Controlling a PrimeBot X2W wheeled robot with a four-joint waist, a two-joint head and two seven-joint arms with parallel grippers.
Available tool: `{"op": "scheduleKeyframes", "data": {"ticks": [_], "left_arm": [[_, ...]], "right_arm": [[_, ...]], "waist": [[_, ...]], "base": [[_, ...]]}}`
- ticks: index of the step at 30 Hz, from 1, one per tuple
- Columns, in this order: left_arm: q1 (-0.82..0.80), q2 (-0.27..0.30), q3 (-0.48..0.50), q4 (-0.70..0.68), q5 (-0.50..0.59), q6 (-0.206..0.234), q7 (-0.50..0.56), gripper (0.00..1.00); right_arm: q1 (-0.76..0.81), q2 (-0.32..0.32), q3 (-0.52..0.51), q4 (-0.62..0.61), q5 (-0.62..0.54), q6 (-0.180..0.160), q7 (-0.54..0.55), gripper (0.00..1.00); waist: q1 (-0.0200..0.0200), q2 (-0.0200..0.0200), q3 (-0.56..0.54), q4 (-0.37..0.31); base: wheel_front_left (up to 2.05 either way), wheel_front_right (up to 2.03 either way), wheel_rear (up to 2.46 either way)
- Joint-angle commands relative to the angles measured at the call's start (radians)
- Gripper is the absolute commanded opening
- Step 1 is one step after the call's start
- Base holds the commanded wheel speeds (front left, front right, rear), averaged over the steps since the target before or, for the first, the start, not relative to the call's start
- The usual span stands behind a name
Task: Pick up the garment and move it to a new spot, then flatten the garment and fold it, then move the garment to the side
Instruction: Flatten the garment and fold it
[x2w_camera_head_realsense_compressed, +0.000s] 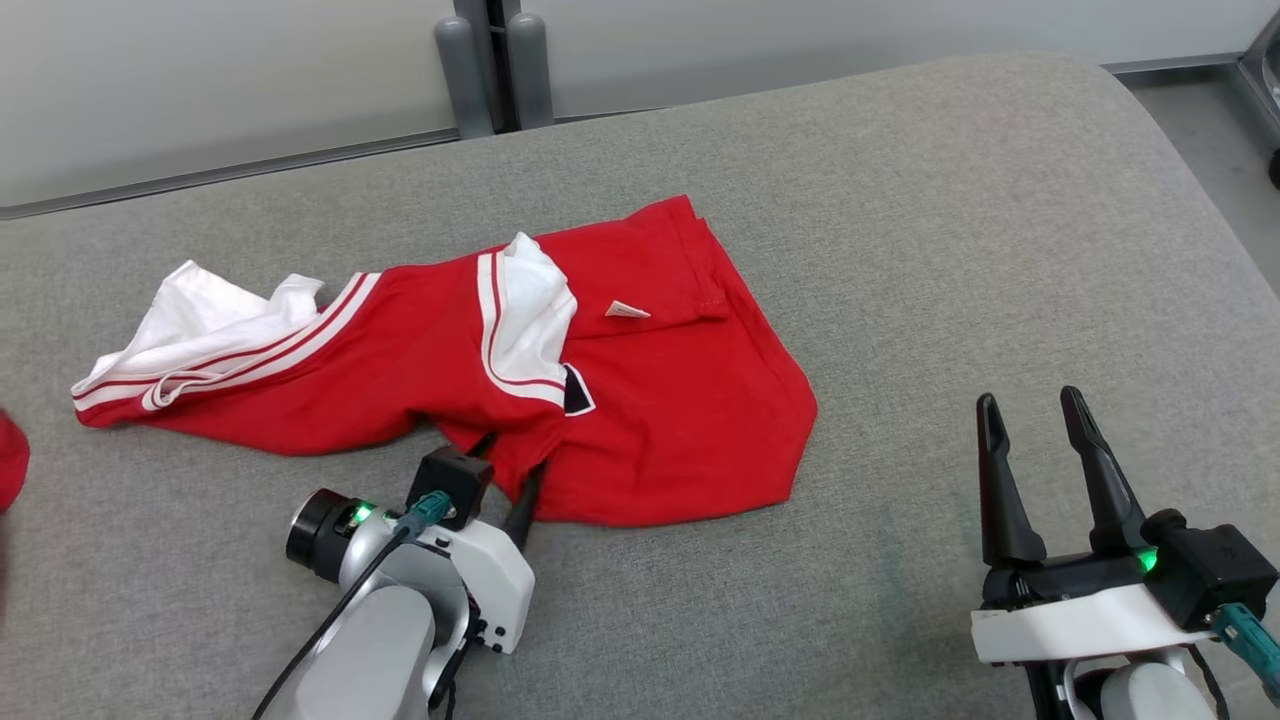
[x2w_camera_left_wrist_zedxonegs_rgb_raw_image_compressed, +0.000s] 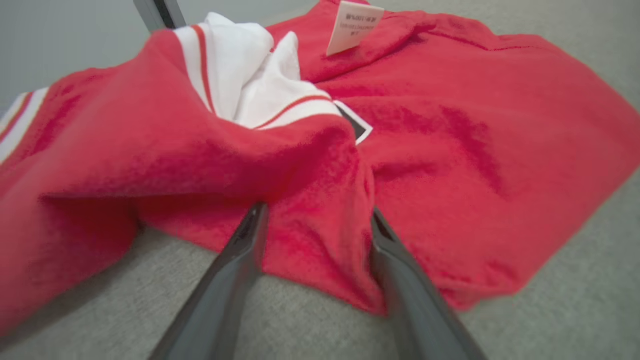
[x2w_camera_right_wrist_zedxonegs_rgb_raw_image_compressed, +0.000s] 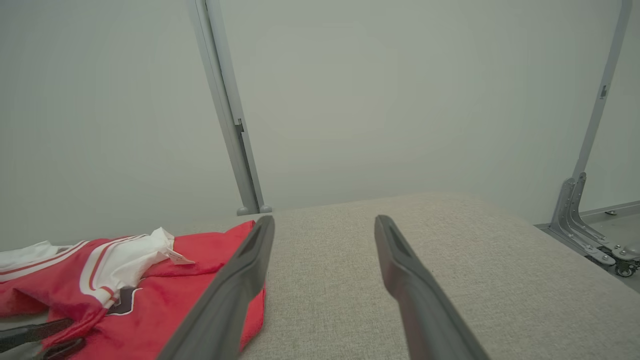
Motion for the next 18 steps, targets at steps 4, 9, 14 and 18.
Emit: {"op": "scheduleKeyframes", "data": {"ticks": [4,9,14,18], "left_arm": [[0.023,0.009,0.036,-0.011,-0.035,0.029,-0.059,0.00],[0.143,0.018,0.129,-0.194,-0.106,0.049,-0.084,0.00],[0.258,0.026,0.171,-0.293,-0.141,0.044,-0.085,0.00],[0.295,0.024,0.190,-0.309,-0.154,0.053,-0.085,0.00]], "right_arm": [[-0.004,-0.002,0.005,0.007,0.001,0.000,-0.001,1.00],[0.019,-0.002,-0.007,0.019,-0.012,0.000,-0.001,1.00],[0.030,-0.002,0.008,0.049,-0.027,0.000,-0.001,1.00],[0.034,-0.002,0.085,0.117,-0.007,0.000,-0.001,1.00]], "waist": [[0.0000,0.0000,-0.007,0.023],[0.0000,0.0000,-0.019,0.086],[0.0000,0.0000,-0.029,0.141],[0.0000,0.0000,-0.037,0.174]], "base": [[0.00,0.00,0.00],[0.00,0.00,0.00],[0.00,0.00,0.00],[0.00,0.00,0.00]]}}
